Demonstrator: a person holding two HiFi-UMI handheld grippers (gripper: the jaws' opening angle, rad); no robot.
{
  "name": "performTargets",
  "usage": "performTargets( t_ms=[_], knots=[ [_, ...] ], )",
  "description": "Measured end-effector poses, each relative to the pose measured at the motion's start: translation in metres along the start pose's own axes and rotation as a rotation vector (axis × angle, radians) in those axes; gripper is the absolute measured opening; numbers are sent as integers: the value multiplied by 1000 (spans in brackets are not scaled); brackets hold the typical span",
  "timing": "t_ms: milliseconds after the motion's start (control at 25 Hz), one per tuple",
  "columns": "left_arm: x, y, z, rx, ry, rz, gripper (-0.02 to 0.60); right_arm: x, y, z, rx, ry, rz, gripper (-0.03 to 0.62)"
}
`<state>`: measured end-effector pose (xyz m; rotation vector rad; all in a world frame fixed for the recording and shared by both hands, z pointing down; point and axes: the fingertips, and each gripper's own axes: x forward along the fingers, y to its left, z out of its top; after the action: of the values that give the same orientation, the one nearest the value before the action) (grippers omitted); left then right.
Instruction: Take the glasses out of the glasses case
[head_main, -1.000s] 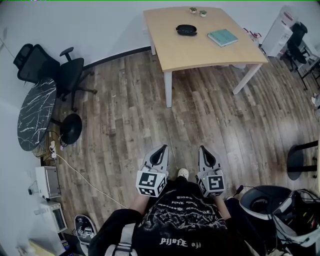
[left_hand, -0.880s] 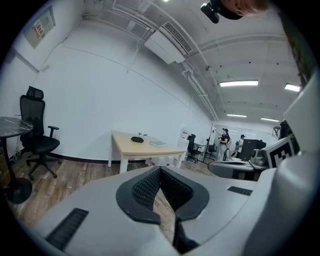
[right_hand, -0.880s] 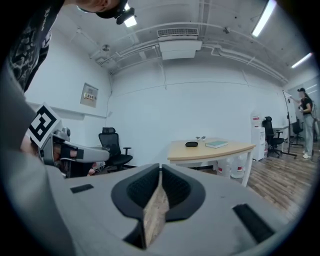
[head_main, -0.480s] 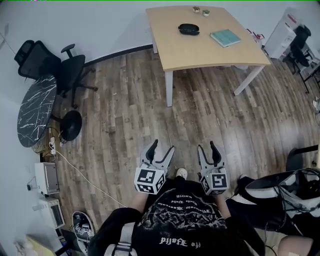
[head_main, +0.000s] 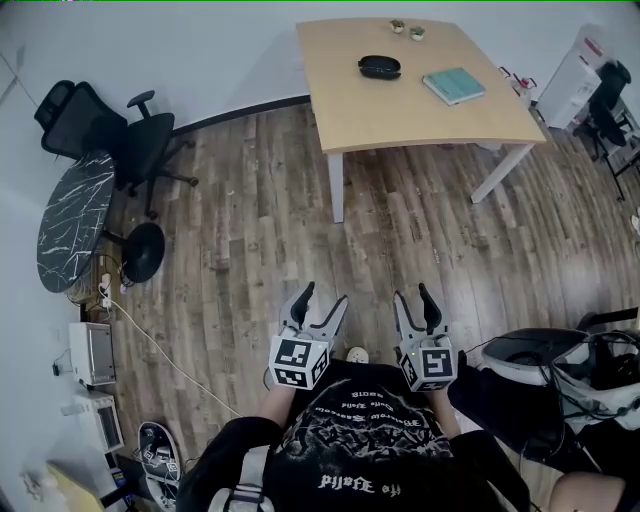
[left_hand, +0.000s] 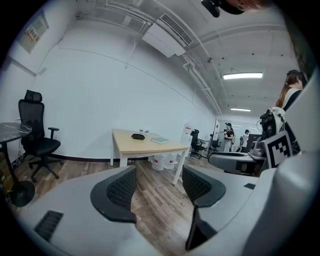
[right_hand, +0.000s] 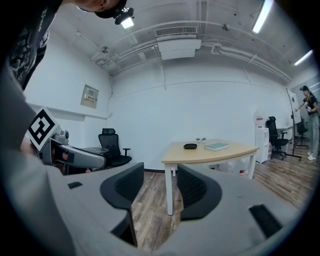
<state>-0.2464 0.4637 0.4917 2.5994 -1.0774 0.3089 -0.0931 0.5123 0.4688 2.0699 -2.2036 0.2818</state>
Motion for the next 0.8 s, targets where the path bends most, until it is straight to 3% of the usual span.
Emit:
performTargets(
  t_ms=[200,440,800],
  knots=[
    [17,-10,8,-13,-35,1,295,10,-22,-3,4,10,21,220],
    [40,-9,7,19,25,-31,293,30,-31,-8,15,45,39,220],
    [137,21,39,-5,-6,-147,293,102,-75,-4,51,40,-44,220]
  ],
)
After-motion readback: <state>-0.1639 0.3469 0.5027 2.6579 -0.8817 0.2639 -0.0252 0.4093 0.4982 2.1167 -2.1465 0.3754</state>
